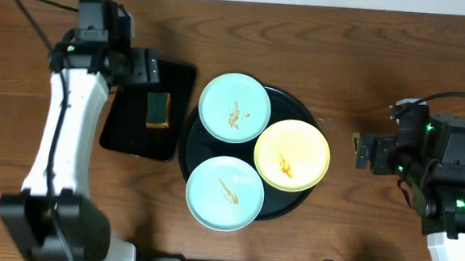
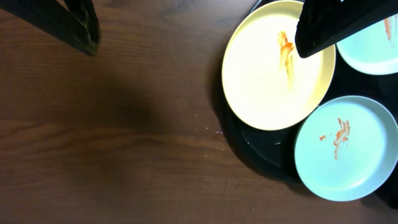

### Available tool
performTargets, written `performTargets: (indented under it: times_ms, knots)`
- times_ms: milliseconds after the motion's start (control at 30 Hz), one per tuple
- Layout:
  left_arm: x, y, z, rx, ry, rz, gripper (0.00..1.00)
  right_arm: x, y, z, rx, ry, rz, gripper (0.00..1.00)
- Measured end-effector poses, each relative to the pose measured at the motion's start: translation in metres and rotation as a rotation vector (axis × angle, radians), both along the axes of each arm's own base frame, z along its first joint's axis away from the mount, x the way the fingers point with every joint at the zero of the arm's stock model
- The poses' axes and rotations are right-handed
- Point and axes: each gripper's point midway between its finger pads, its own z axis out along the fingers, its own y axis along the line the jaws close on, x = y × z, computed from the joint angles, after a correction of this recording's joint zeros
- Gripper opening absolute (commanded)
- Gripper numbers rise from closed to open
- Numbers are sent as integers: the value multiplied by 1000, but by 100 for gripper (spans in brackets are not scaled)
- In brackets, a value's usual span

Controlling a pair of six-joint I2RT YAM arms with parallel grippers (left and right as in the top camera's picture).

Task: Clean dirty plates on tray and stack at the side
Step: 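Lower the left gripper onto the green sponge in the black tray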

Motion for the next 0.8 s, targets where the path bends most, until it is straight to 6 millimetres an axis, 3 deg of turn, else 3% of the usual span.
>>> performTargets:
  times_ms: [267,467,633,800]
  knots:
    - [1,0,-71,-9,192,-1,87,-1,0,-1,0,7,0,98]
    - [-5,-8,-103,4,287,-20,83,-2,0,-2,0,13,0,98]
    - [-11,-17,-128,35,362,-49,75,-3,0,-2,0,15,0,98]
    - [-16,-16,-141,51,405,-51,68,-3,0,-2,0,15,0,98]
